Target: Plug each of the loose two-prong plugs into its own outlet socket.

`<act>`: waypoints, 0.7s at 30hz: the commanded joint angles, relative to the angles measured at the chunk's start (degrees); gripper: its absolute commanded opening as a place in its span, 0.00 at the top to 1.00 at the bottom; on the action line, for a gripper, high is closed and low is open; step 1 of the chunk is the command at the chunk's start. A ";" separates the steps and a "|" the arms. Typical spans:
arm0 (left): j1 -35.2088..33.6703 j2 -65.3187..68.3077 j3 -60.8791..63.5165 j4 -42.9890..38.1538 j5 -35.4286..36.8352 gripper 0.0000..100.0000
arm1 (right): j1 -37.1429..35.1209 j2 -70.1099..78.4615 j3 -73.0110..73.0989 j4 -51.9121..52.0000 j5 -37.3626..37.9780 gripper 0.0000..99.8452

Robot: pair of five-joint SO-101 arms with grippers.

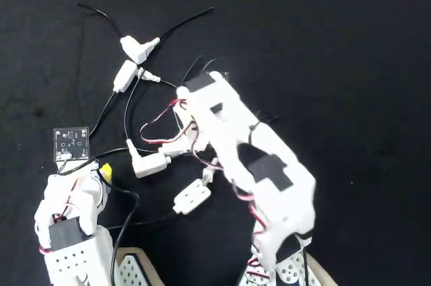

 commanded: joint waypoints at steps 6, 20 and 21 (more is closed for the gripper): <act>-0.22 0.00 -0.40 -1.41 -0.53 0.77 | 0.70 18.24 -14.20 3.96 -0.44 0.92; -0.22 0.00 -0.31 -1.41 -0.53 0.77 | 0.88 23.52 -20.09 10.55 5.63 0.99; -0.22 0.00 -0.31 -1.41 -0.53 0.77 | 0.97 22.81 -20.09 10.55 5.63 0.99</act>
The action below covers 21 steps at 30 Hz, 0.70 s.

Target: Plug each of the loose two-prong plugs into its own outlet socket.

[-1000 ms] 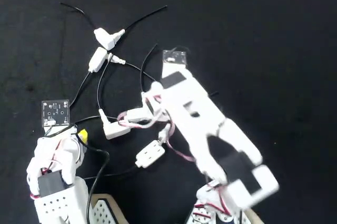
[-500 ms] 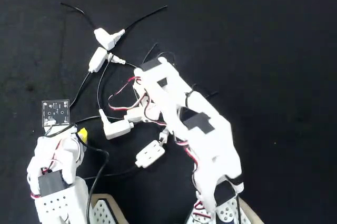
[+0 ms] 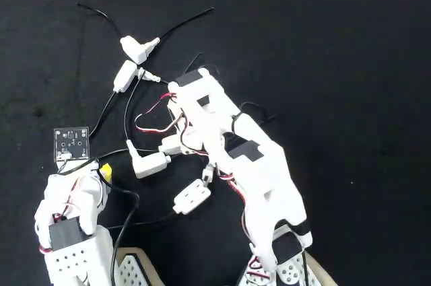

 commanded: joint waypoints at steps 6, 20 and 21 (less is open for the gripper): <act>-0.22 0.00 0.22 -1.85 -0.53 0.77 | 0.62 -7.69 1.19 1.85 1.58 0.99; -0.13 0.00 0.22 -1.85 -0.44 0.77 | -4.13 -42.59 8.40 -2.55 1.58 0.99; -0.04 0.00 0.22 -1.85 -0.44 0.77 | -5.27 -44.62 9.45 -4.13 1.58 0.99</act>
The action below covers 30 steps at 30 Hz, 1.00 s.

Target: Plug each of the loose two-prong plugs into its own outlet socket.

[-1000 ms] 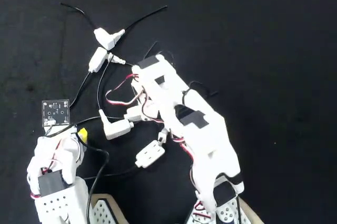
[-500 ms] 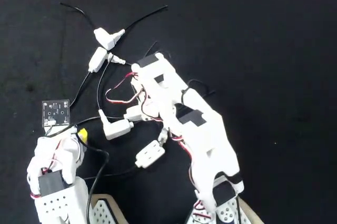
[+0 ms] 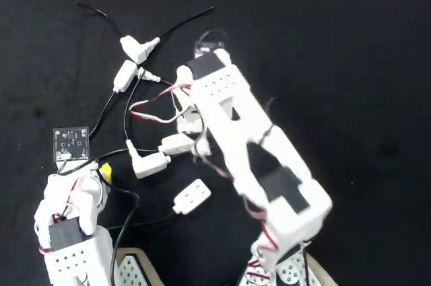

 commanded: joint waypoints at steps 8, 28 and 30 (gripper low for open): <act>7.25 -0.09 -0.31 -0.70 -0.09 0.77 | -12.04 -23.25 20.62 -21.27 2.90 0.99; 9.54 -0.09 0.40 -1.14 -0.53 0.88 | 11.96 -41.54 52.97 -38.59 42.20 0.99; 9.54 -0.09 0.57 -1.23 -0.53 0.88 | 14.86 -41.54 54.73 -41.67 56.79 0.99</act>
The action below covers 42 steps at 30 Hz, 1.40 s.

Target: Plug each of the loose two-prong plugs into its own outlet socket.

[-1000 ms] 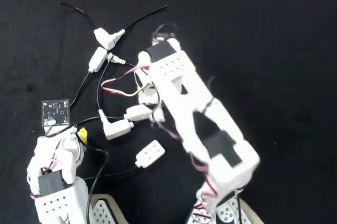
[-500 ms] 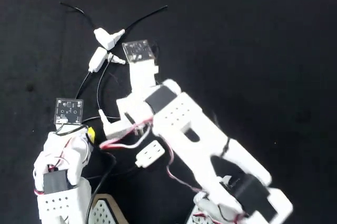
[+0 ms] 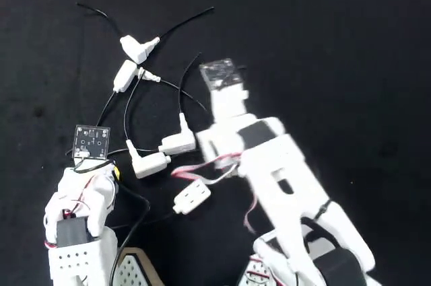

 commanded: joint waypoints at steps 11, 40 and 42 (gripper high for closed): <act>0.04 -0.09 1.27 -1.14 -5.36 0.88 | 5.27 -1.89 10.77 -10.02 37.71 0.97; 0.04 -0.09 1.54 -2.37 -5.36 0.88 | 16.35 -2.51 0.22 -0.53 58.90 0.73; 0.04 -0.09 1.54 -2.46 -5.36 0.88 | 14.86 -1.98 0.22 0.18 61.63 0.73</act>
